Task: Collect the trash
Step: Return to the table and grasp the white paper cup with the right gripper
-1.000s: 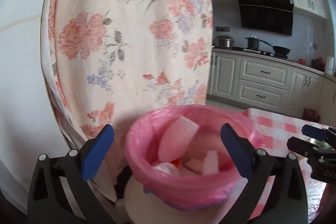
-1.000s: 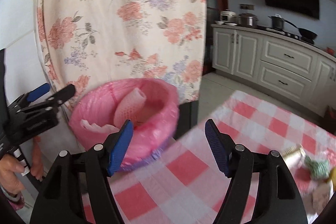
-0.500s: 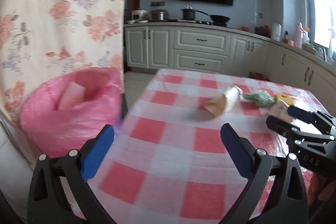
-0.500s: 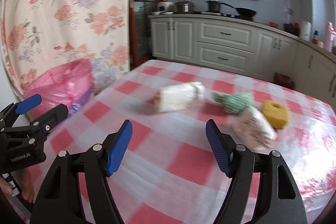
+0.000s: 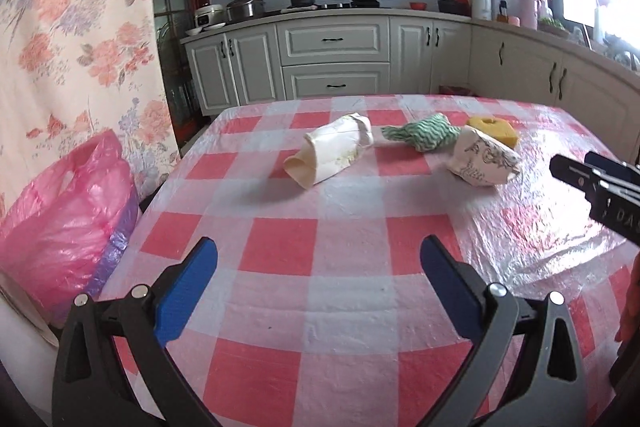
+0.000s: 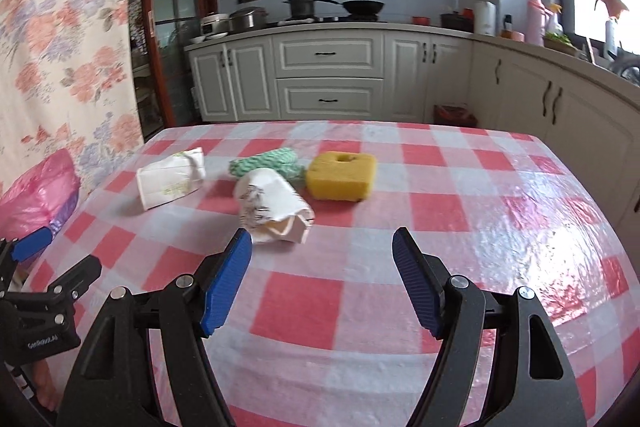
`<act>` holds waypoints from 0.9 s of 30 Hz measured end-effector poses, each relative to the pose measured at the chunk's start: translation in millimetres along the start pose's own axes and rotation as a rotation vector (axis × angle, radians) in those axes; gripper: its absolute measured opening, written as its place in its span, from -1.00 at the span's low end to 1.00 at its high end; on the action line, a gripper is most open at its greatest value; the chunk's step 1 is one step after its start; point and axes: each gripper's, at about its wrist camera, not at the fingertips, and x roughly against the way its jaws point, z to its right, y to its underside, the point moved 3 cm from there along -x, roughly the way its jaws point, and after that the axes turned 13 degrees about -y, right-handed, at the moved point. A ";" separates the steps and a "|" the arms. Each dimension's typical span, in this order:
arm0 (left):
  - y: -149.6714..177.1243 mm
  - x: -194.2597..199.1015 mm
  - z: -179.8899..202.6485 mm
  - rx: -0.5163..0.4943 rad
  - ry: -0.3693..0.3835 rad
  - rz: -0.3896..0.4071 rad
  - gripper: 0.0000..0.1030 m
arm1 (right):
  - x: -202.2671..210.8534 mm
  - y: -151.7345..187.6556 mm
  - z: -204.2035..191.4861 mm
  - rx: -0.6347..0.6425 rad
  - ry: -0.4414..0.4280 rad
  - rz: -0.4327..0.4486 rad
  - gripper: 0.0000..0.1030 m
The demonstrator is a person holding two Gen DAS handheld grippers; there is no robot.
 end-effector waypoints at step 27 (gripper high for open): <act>1.9 -13.8 -5.3 0.015 0.007 -0.066 0.91 | -31.4 0.2 5.8 -0.013 -0.048 -0.096 0.40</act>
